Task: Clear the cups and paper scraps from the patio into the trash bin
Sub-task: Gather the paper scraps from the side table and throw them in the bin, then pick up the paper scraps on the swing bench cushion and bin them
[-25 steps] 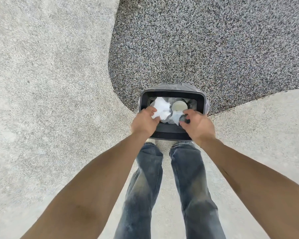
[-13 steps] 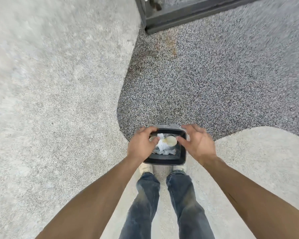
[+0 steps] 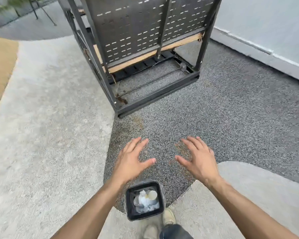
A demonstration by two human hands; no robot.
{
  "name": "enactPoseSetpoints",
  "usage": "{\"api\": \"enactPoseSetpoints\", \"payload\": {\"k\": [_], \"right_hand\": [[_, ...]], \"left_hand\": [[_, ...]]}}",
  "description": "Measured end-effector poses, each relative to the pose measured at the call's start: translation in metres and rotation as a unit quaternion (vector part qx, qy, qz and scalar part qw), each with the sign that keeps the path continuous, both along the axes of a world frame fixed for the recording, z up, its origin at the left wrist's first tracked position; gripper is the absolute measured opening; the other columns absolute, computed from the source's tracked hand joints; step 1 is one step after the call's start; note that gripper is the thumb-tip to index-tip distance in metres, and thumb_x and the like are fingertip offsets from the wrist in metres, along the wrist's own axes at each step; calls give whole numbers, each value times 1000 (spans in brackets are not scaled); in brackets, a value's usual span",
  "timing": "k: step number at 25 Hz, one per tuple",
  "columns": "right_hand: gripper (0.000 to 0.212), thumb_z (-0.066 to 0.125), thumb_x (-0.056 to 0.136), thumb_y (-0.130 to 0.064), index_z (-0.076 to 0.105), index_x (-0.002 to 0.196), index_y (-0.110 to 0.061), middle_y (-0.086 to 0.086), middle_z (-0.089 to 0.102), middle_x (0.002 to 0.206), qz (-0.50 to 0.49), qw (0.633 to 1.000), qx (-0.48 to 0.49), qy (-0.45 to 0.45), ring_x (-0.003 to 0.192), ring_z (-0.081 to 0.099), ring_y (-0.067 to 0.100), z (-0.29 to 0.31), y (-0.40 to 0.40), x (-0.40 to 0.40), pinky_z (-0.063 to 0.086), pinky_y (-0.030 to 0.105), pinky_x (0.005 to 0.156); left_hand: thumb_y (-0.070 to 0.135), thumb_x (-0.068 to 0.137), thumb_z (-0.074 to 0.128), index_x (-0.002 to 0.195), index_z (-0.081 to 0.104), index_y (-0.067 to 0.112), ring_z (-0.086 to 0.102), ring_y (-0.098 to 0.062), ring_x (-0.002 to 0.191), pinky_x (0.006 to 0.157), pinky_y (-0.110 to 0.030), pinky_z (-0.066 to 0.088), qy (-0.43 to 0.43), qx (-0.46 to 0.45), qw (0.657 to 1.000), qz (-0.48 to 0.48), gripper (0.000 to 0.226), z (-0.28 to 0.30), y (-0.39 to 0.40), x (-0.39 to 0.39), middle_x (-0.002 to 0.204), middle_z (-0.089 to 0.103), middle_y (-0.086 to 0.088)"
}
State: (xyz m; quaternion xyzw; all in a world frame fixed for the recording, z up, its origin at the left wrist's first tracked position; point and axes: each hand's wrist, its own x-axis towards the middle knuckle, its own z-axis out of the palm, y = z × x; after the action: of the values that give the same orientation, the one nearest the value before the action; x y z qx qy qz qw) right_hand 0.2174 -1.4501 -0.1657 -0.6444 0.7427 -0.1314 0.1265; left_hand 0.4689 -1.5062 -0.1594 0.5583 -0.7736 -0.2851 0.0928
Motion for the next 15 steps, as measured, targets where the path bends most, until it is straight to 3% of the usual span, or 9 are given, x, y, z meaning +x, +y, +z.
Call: {"api": "enactPoseSetpoints", "payload": {"k": [7,12,15], "right_hand": [[76,34,75,-83,30,140,-44,-7,35,151,-152,984,-75,56,143,20,20,68,78,-57,25,49,111],[83,29,72,-87,35,141,-41,-8,35,150,-264,958,-91,67,142,21,21,87,164,-80,23,45,113],[78,41,73,-80,35,141,-41,-8,34,151,-336,935,-81,82,142,21,19,96,225,-88,23,43,110]], "left_hand": [[86,69,43,142,2,61,-13,0,141,111,-46,-9,-1,-88,981,-175,88,65,-12,-66,155,-14,25],[93,61,35,141,2,62,-14,2,140,112,-43,-11,49,-106,954,-276,92,90,12,-123,154,-14,26],[92,63,37,143,9,58,-10,2,142,112,-39,-9,83,-115,931,-336,92,95,36,-165,154,-7,27]]}}
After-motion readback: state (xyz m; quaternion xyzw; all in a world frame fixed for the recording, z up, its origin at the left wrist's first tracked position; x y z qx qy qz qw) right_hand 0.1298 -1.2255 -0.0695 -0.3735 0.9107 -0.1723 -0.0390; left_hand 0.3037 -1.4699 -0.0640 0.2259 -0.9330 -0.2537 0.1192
